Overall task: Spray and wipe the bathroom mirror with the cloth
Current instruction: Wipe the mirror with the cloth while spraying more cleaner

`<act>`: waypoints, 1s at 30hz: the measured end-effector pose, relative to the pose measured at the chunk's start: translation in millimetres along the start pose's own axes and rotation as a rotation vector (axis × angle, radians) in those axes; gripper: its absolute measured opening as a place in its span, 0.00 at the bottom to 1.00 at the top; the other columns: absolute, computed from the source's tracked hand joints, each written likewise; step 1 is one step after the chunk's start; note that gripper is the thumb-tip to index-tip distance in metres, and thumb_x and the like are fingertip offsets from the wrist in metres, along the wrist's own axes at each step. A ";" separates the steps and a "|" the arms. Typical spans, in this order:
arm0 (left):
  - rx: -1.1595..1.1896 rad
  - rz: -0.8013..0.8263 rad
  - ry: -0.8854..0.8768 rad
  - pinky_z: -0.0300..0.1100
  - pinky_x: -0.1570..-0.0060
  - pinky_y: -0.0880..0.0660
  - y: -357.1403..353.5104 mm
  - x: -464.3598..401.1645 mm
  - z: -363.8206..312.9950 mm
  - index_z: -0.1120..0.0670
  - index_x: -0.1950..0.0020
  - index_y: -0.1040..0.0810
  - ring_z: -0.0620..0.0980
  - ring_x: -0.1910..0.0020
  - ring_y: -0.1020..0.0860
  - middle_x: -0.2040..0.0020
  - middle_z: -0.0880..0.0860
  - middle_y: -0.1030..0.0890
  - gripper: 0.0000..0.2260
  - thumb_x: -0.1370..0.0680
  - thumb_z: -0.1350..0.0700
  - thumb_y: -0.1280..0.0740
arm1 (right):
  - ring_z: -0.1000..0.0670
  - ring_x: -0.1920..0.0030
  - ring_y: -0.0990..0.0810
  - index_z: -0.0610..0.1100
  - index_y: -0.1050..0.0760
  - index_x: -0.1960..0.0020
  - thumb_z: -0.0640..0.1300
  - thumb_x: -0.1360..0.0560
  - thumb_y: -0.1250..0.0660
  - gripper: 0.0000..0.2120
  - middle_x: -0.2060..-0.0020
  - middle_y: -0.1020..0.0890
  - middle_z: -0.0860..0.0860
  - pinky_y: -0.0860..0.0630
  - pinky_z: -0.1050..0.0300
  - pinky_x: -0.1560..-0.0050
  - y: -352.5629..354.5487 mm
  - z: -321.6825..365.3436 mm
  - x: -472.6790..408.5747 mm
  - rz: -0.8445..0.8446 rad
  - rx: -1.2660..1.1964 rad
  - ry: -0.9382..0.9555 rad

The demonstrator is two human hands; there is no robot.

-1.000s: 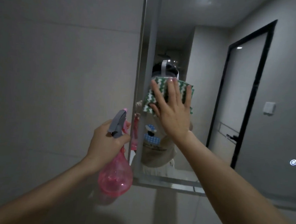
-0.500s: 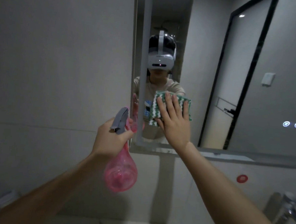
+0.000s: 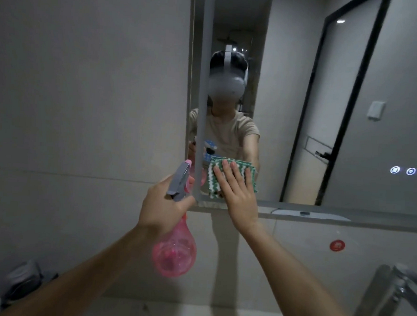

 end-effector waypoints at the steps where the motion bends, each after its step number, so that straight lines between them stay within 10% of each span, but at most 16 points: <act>1: -0.016 -0.005 -0.009 0.54 0.69 0.26 0.4 0.0 -2.5 0.47 0.66 0.27 0.52 0.71 0.30 0.75 0.45 0.28 0.05 0.36 0.56 0.33 | 0.43 0.27 0.38 0.43 0.40 0.26 0.36 0.24 0.39 0.27 0.28 0.35 0.44 0.40 0.39 0.30 3.9 -0.6 -1.0 0.008 -0.004 0.013; 9: -0.071 -0.030 -0.097 0.46 0.71 0.38 1.4 11.5 -47.2 0.47 0.73 0.31 0.49 0.74 0.35 0.76 0.47 0.33 0.12 0.35 0.60 0.32 | 0.42 0.29 0.35 0.45 0.40 0.26 0.34 0.28 0.41 0.30 0.29 0.32 0.45 0.41 0.40 0.31 54.1 -19.2 1.3 0.097 0.008 -0.024; 14: -0.124 -0.034 -0.124 0.41 0.69 0.37 1.5 31.9 -79.8 0.57 0.62 0.26 0.49 0.72 0.33 0.70 0.50 0.28 0.10 0.39 0.53 0.36 | 0.41 0.31 0.31 0.45 0.40 0.27 0.35 0.30 0.44 0.31 0.30 0.31 0.44 0.44 0.42 0.29 105.0 -32.1 9.6 0.135 0.093 -0.056; 20: -0.197 0.029 -0.193 0.49 0.60 0.25 1.7 65.2 -115.5 0.54 0.54 0.21 0.54 0.61 0.22 0.58 0.54 0.20 0.15 0.38 0.50 0.37 | 0.41 0.31 0.31 0.45 0.40 0.27 0.33 0.37 0.23 0.43 0.31 0.30 0.44 0.39 0.37 0.34 157.9 -37.6 15.0 0.177 0.142 -0.082; 23: -0.268 0.074 -0.228 0.44 0.67 0.32 -0.7 74.2 -138.3 0.54 0.61 0.25 0.53 0.63 0.25 0.62 0.54 0.23 0.04 0.32 0.54 0.33 | 0.42 0.31 0.31 0.47 0.41 0.27 0.35 0.38 0.22 0.45 0.30 0.30 0.45 0.40 0.38 0.33 176.8 -36.5 19.7 0.202 0.157 -0.106; 30: -0.292 0.041 -0.300 0.40 0.70 0.40 4.9 69.5 -185.1 0.47 0.69 0.34 0.45 0.69 0.32 0.68 0.46 0.31 0.14 0.29 0.57 0.32 | 0.43 0.29 0.35 0.47 0.41 0.26 0.37 0.35 0.23 0.44 0.28 0.33 0.47 0.40 0.39 0.31 208.0 -31.4 24.8 0.170 0.164 -0.097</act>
Point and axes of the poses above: each hand's wrist, its own x-axis away from the middle knuckle, its own y-axis out of the back of the hand, z = x × y, the point moved 6 cm from there along -x, towards the middle knuckle
